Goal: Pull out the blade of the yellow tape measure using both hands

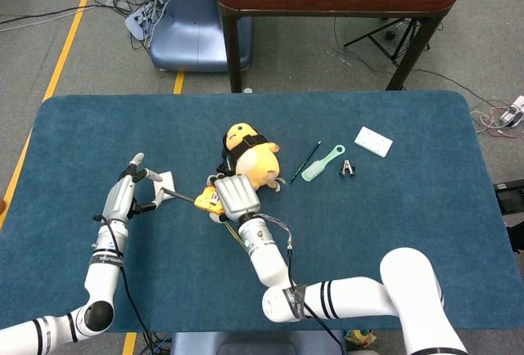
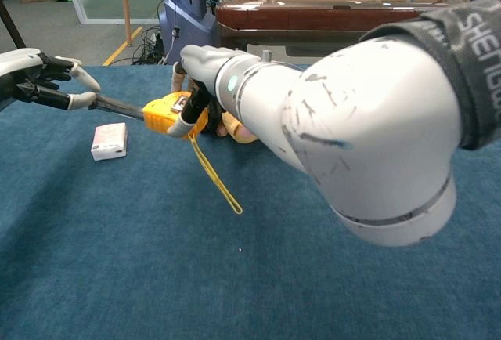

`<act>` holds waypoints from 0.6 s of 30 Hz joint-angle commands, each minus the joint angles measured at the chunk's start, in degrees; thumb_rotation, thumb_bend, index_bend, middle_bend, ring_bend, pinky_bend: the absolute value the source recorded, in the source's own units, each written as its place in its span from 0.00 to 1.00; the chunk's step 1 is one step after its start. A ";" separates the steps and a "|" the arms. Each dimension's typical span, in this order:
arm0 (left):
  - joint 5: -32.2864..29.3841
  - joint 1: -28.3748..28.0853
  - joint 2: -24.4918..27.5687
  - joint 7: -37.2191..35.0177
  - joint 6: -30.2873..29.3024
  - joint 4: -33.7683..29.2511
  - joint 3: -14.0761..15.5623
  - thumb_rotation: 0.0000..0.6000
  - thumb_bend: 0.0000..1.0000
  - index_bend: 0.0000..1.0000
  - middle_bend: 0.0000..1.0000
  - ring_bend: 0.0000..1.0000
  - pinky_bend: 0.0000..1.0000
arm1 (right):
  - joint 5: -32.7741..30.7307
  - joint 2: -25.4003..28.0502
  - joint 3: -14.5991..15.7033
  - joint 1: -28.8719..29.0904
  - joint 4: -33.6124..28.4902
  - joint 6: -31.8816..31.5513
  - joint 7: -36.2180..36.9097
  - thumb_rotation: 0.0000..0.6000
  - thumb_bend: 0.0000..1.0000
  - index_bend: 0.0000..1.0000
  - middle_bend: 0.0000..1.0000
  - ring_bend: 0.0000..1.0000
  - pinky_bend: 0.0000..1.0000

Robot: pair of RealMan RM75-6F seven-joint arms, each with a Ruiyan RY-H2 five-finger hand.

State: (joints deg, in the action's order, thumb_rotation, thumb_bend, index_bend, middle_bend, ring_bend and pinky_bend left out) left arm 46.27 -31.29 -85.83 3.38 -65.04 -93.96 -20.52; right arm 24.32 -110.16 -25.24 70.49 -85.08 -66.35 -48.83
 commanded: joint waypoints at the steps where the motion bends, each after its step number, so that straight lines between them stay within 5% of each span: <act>1: 0.03 -0.02 0.02 -0.12 0.04 0.06 -0.07 1.00 0.41 0.46 0.00 0.00 0.00 | -0.05 0.00 -0.01 -0.01 0.06 0.07 0.05 1.00 0.86 0.65 0.66 0.65 0.40; 18: -0.01 -0.23 -0.42 -0.27 0.20 0.67 0.04 1.00 0.54 0.53 0.00 0.00 0.00 | -0.48 0.37 -0.16 -0.02 0.21 0.36 0.09 1.00 0.86 0.65 0.66 0.65 0.40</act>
State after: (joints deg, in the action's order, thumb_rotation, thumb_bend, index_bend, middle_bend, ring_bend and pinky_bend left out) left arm 46.21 -31.54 -86.15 3.20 -64.75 -93.38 -20.44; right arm 23.84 -109.80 -25.41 70.49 -84.85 -66.00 -48.75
